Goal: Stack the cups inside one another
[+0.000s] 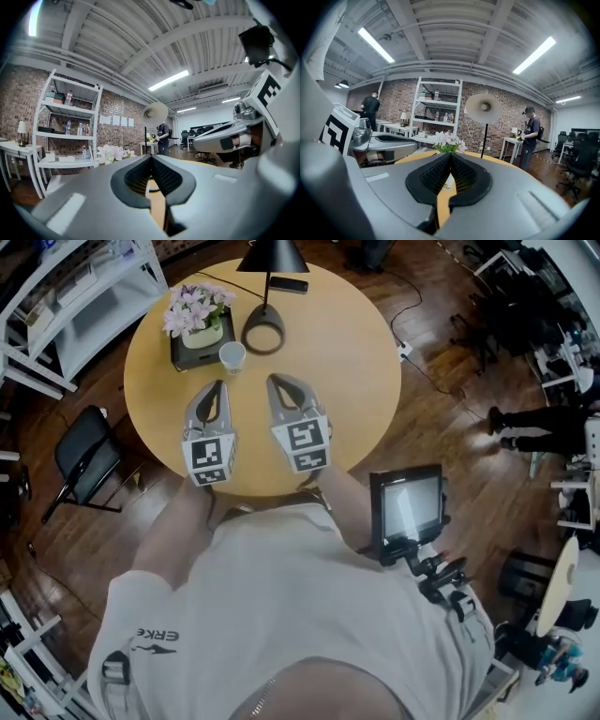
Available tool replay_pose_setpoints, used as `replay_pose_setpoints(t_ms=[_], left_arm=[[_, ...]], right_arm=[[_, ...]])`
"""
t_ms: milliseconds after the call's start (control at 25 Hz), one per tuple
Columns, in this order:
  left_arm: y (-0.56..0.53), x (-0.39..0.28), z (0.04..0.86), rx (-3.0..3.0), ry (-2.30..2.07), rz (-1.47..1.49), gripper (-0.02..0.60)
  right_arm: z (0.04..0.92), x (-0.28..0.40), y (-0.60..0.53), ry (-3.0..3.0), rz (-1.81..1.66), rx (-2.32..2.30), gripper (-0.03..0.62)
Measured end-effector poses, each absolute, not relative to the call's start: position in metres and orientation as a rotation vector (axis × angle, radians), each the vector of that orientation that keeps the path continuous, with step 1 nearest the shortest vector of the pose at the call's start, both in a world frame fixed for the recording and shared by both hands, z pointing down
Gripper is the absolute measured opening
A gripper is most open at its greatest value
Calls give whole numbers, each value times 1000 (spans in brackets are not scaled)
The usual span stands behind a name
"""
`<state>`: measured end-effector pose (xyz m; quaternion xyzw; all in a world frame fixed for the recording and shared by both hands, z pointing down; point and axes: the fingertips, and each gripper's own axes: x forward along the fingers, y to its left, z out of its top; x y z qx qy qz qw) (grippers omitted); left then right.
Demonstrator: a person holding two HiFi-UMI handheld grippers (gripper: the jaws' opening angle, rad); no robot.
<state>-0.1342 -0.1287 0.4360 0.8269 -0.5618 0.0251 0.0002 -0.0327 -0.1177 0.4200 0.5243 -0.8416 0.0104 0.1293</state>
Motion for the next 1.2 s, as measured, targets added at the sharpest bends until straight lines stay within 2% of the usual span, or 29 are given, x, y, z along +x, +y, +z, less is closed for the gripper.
replay_pose_setpoints(t_ms=[280,840,1200], left_arm=[[-86,-109,445,2635,-1672,76,2],[-24,-56,438,2549,-1789,113,2],[10,-51,449,2500,-1831,181,2]], right_arm=[[432,-8,-71,-2389,75,1570,14],[436,66,-24,-2482,162,1519,14],[450,78,6,-2525,239,1470,14]])
